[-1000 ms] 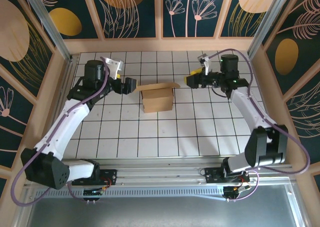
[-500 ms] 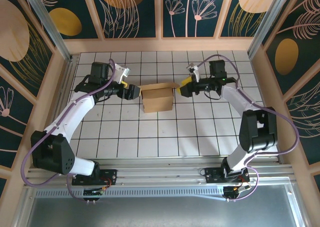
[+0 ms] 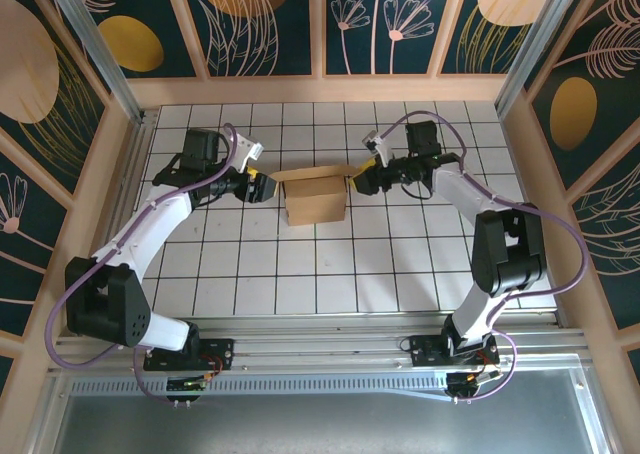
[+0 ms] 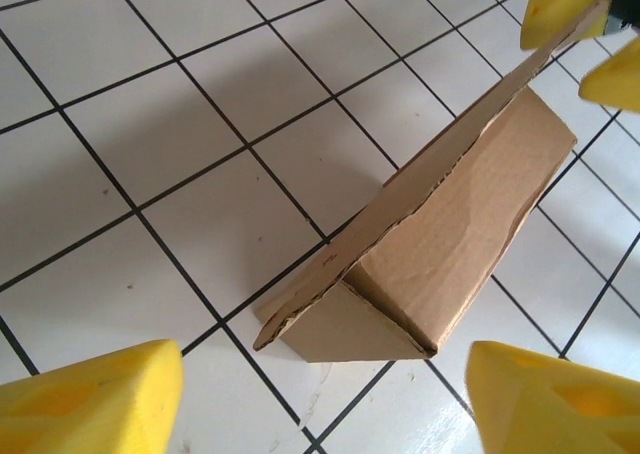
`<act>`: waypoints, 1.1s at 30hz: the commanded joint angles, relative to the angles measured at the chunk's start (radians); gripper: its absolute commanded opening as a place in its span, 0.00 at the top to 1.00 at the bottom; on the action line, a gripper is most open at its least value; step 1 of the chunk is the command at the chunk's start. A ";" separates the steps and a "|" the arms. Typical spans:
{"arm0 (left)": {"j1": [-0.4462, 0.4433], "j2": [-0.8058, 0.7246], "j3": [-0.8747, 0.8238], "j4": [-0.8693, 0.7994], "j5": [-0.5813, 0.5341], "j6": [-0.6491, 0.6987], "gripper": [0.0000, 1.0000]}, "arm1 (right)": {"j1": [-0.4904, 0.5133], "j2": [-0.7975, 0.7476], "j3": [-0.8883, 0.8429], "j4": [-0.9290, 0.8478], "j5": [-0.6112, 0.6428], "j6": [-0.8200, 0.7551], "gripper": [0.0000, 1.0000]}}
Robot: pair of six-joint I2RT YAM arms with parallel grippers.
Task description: Fold the paper box
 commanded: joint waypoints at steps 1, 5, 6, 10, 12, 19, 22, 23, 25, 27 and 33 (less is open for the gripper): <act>-0.004 0.006 -0.003 0.031 0.020 0.032 0.29 | -0.004 -0.063 0.028 0.005 0.023 -0.023 0.47; -0.011 0.027 0.002 0.043 0.041 0.035 0.31 | -0.002 -0.052 0.053 -0.027 0.022 -0.055 0.50; -0.012 0.029 0.002 0.052 0.046 0.034 0.33 | 0.000 -0.046 0.061 -0.037 0.022 -0.060 0.51; -0.020 0.046 0.007 0.067 0.051 0.025 0.40 | 0.016 -0.024 0.093 -0.060 0.025 -0.062 0.59; -0.023 0.057 0.011 0.061 0.050 0.026 0.43 | 0.023 -0.017 0.104 -0.064 0.029 -0.058 0.64; -0.039 0.074 0.012 0.045 0.030 0.021 0.62 | 0.035 -0.014 0.113 -0.084 0.047 -0.049 0.77; -0.053 0.078 0.020 0.035 0.023 0.016 0.66 | 0.047 -0.014 0.108 -0.083 0.057 -0.048 0.79; -0.058 0.078 0.026 0.031 0.020 0.014 0.67 | 0.051 -0.015 0.110 -0.085 0.063 -0.048 0.80; -0.067 0.080 0.035 0.025 0.011 0.009 0.67 | 0.058 -0.016 0.110 -0.088 0.075 -0.047 0.82; -0.078 0.080 0.044 0.021 -0.006 -0.001 0.69 | 0.064 -0.020 0.109 -0.088 0.096 -0.039 0.85; -0.100 0.071 0.056 0.030 -0.027 -0.054 0.79 | 0.096 -0.066 0.081 -0.040 0.196 0.013 0.93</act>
